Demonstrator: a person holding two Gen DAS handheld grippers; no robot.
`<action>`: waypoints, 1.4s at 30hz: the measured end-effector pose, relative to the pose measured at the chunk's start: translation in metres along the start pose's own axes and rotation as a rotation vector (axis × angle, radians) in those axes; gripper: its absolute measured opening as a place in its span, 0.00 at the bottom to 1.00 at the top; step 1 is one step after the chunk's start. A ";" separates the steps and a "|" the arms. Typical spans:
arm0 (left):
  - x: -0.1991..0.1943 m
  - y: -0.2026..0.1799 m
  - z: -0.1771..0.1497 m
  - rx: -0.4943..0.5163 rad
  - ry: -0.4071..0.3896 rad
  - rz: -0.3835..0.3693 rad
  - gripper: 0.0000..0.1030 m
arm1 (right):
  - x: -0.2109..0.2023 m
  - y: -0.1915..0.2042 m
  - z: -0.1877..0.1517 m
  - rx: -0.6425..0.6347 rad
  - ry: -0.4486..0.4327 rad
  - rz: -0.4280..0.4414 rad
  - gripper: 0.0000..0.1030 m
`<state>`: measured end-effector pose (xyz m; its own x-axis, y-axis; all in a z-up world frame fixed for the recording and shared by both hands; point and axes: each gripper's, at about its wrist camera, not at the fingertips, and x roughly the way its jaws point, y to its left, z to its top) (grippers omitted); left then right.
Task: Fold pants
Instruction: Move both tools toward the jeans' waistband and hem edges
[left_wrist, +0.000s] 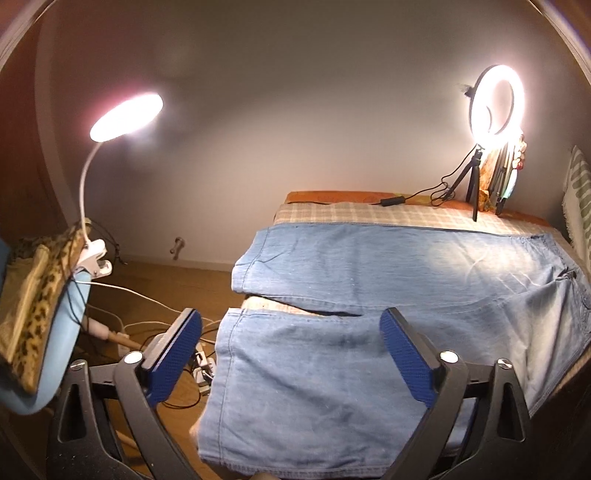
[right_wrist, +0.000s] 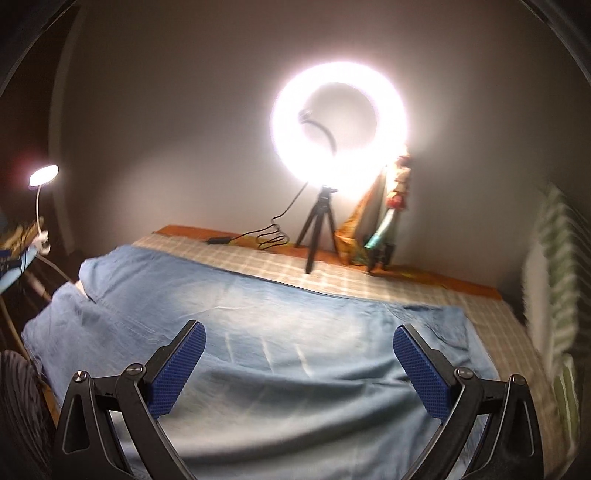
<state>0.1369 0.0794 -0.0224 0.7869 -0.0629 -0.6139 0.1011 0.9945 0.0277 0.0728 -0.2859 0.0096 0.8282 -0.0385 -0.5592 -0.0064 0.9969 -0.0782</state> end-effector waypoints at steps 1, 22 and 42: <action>0.006 0.003 0.003 -0.001 0.009 -0.012 0.89 | 0.010 0.002 0.003 -0.012 0.011 0.008 1.00; 0.204 -0.004 0.098 0.068 0.247 -0.117 0.88 | 0.271 0.038 0.056 -0.334 0.286 0.233 0.98; 0.316 -0.032 0.108 -0.147 0.376 -0.177 0.86 | 0.387 0.039 0.039 -0.377 0.468 0.416 0.93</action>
<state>0.4481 0.0189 -0.1323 0.4858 -0.2253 -0.8445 0.1054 0.9743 -0.1993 0.4148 -0.2592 -0.1779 0.3890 0.2291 -0.8923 -0.5305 0.8475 -0.0137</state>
